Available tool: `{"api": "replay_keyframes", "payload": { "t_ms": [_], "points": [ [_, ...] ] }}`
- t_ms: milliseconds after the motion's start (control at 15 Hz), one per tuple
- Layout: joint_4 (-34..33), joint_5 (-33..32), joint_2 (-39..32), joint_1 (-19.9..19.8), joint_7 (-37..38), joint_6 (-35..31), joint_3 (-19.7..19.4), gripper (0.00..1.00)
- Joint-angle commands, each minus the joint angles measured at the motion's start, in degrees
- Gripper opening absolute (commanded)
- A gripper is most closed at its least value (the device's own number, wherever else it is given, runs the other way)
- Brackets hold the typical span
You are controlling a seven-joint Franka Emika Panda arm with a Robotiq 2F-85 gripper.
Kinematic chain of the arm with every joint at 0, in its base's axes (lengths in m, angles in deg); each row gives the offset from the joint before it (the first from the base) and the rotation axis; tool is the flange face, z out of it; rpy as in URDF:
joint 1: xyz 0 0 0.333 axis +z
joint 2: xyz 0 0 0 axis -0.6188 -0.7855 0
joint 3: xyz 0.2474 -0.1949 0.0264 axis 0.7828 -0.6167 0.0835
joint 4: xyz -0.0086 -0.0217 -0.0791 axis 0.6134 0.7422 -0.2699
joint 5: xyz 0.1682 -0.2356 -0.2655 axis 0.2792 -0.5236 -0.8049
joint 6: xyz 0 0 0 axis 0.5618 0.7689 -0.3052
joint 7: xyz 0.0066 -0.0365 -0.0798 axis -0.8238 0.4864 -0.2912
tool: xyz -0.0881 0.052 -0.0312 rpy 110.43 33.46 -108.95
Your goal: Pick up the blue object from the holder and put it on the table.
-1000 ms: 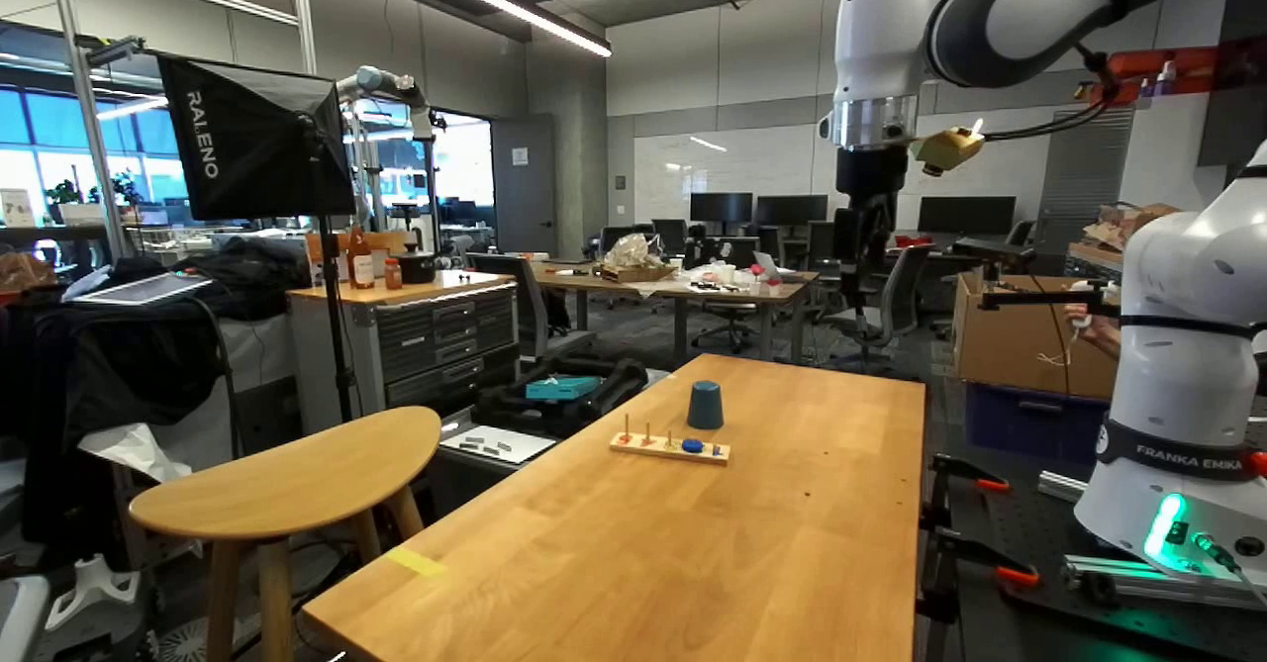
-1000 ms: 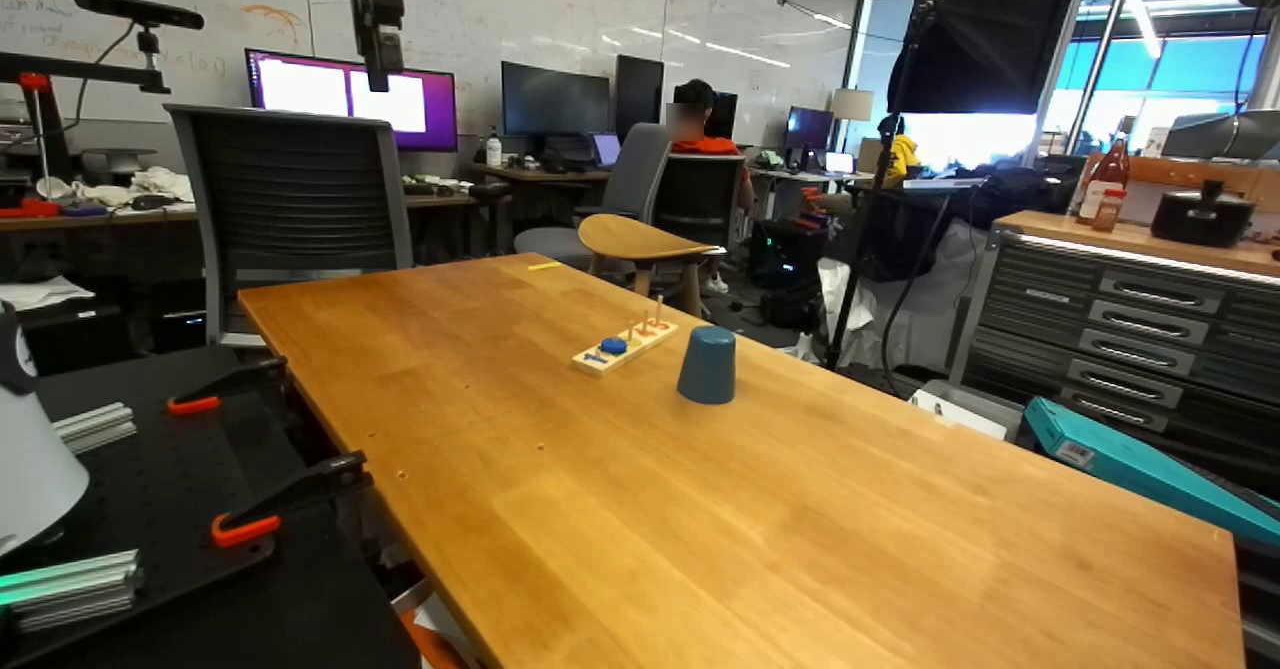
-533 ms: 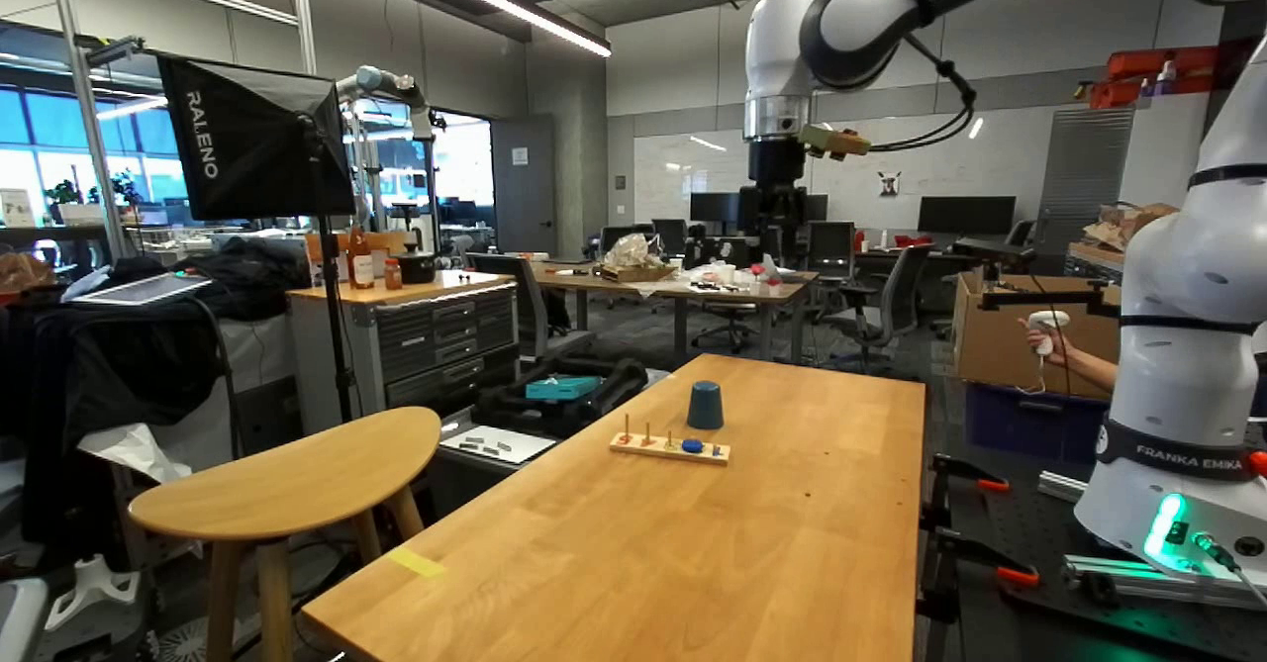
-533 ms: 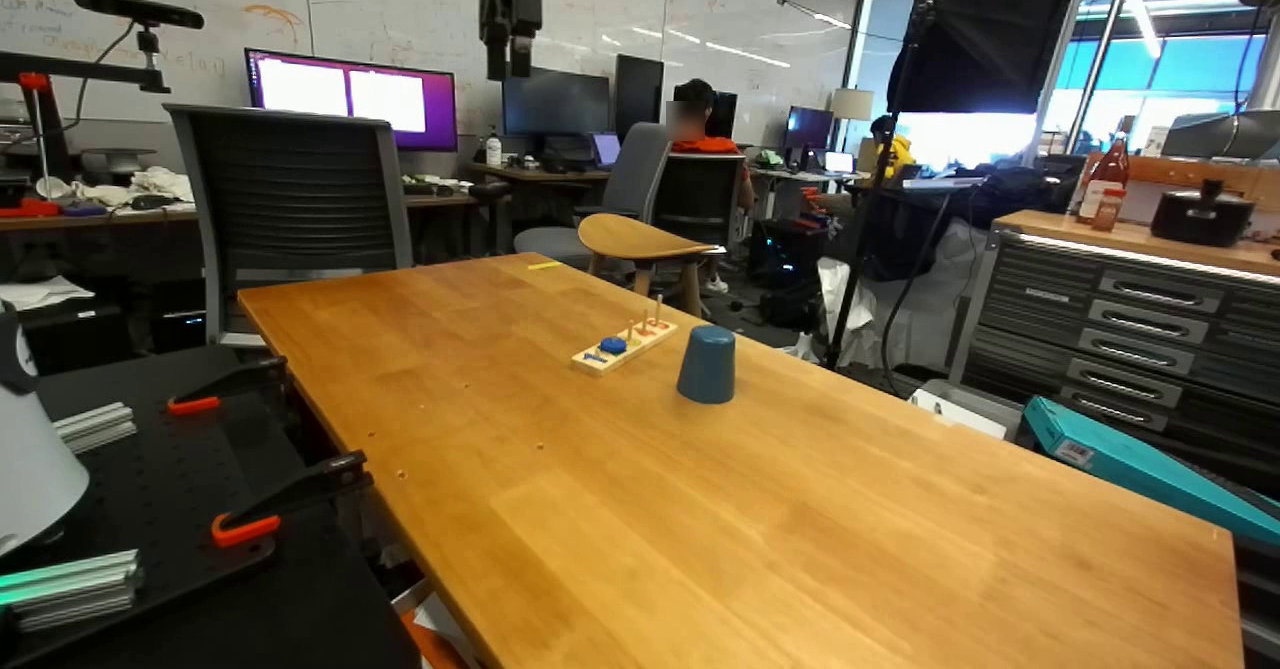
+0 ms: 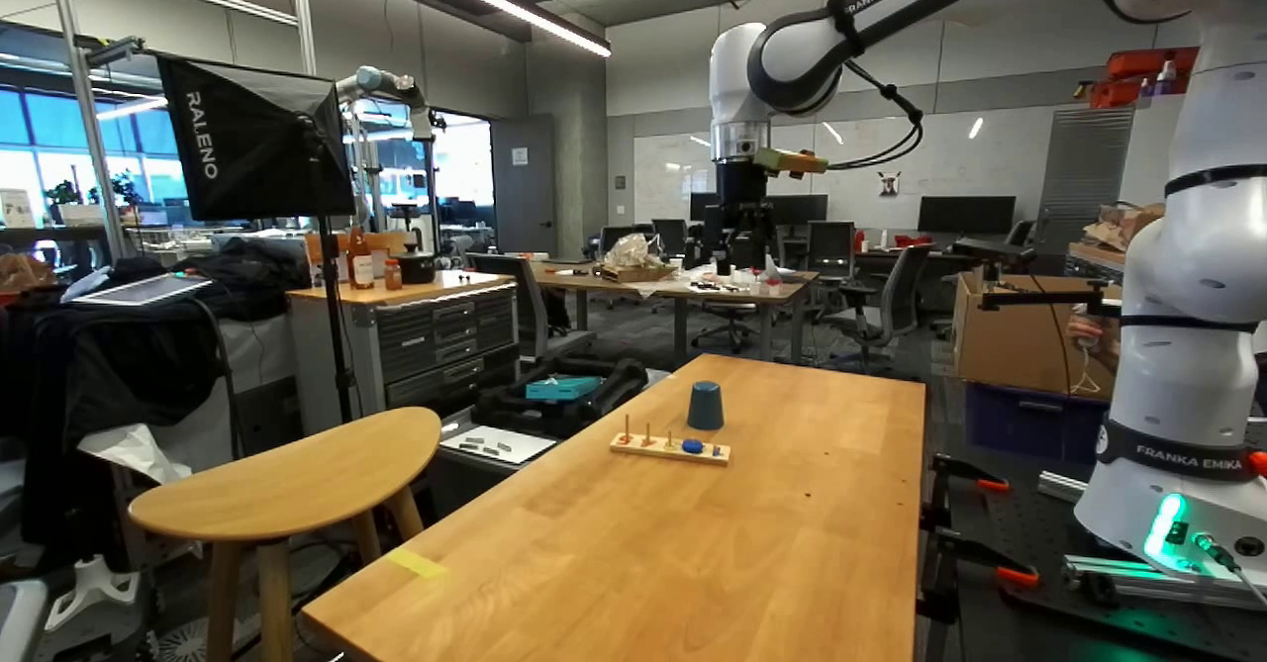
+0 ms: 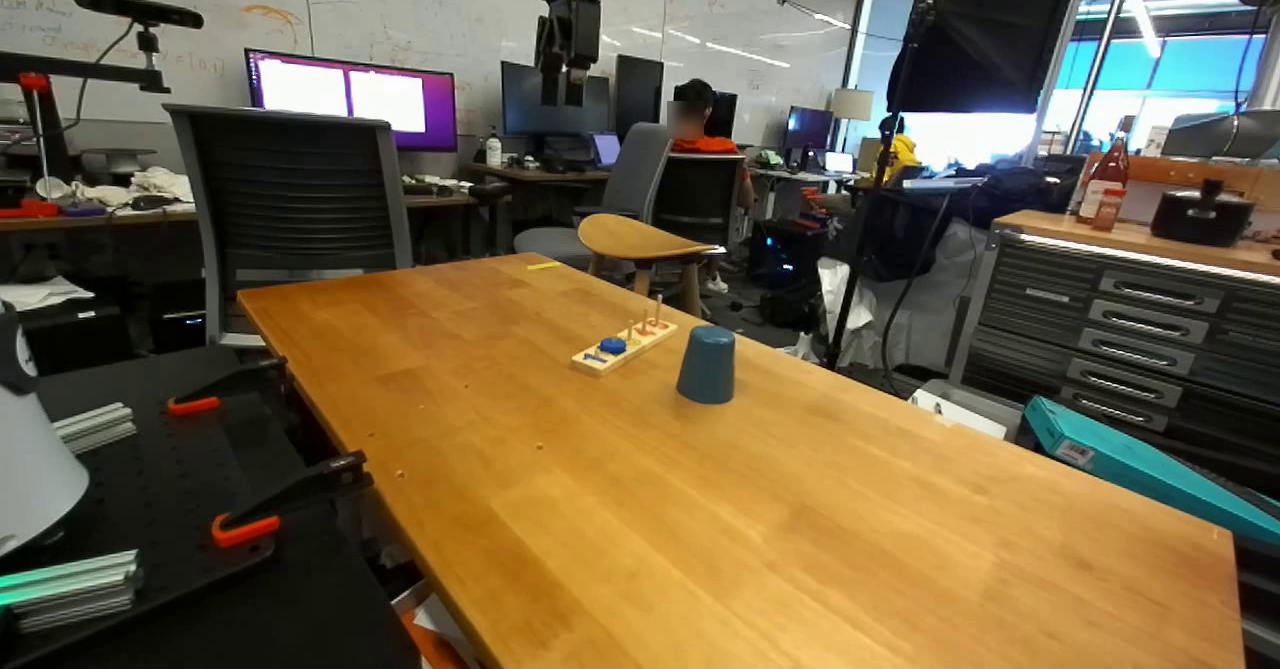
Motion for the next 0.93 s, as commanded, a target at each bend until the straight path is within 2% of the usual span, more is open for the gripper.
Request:
{"api": "replay_keyframes", "payload": {
  "t_ms": [0,400,867],
  "points": [
    [-0.9,-0.6,-1.4,1.0,-0.3,-1.3,-1.2,1.00],
    [4.4,-0.7,-4.2,0.5,3.7,-15.3,-2.8,1.00],
    [8.7,-1.4,-11.6,1.2,7.9,-27.8,-4.6,1.00]
  ]
}}
